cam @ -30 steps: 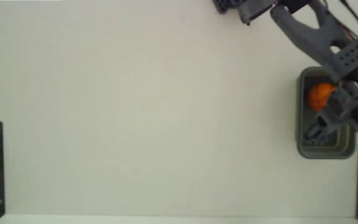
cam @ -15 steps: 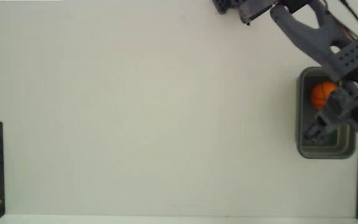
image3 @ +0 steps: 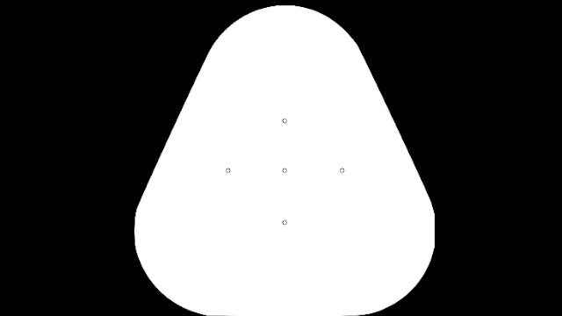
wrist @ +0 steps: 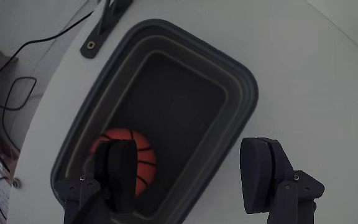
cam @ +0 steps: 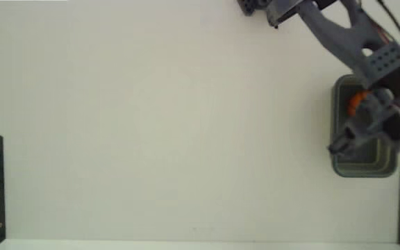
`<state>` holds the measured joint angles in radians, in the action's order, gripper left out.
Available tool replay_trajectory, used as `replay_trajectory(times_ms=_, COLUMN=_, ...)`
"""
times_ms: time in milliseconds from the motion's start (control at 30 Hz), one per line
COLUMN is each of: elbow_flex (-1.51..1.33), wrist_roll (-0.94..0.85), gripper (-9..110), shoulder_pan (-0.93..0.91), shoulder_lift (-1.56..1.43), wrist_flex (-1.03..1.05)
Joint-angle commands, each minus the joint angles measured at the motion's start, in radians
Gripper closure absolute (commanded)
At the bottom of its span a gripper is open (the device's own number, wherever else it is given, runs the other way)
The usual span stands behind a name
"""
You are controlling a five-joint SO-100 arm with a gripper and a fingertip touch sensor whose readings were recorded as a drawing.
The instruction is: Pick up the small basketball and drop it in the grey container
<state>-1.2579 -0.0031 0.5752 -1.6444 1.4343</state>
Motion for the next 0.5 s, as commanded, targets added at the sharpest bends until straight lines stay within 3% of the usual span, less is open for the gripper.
replay_trajectory(times_ms=0, elbow_flex=-0.024, wrist_roll=0.003, gripper=-9, shoulder_pan=-0.024, shoulder_lift=-0.113, wrist_flex=-0.008)
replay_trajectory(times_ms=467, elbow_flex=-0.201, wrist_roll=0.003, gripper=-9, shoulder_pan=-0.16, shoulder_lift=-0.292, wrist_flex=-0.007)
